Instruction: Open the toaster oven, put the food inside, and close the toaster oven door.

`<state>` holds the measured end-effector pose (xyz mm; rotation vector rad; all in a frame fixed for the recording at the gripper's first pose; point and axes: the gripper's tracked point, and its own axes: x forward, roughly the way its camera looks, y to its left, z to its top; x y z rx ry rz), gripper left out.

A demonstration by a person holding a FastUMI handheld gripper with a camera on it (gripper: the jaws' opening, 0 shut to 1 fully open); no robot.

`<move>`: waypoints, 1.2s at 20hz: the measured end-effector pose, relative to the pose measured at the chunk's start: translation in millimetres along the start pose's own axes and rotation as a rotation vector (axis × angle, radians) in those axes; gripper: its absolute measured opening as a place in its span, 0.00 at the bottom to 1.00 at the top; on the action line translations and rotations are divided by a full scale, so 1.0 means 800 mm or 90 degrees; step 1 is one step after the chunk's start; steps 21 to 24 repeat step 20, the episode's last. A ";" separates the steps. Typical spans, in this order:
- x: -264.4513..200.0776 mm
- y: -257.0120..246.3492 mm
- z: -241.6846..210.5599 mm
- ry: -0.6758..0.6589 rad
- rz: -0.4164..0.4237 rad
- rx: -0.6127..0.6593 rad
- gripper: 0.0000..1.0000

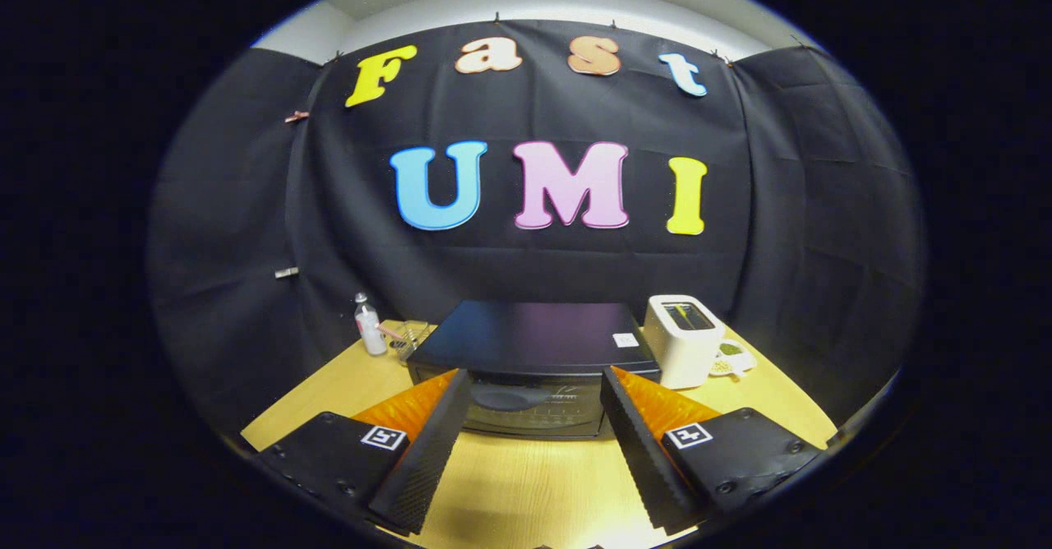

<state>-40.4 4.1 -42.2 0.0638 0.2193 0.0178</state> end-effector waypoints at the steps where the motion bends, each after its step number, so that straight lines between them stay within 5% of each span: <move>1: -0.006 -0.016 0.014 -0.013 -0.014 -0.003 0.98; 11: -0.012 -0.139 0.138 -0.087 -0.075 0.001 0.98; 24: 0.044 -0.154 0.137 -0.059 -0.029 0.042 0.99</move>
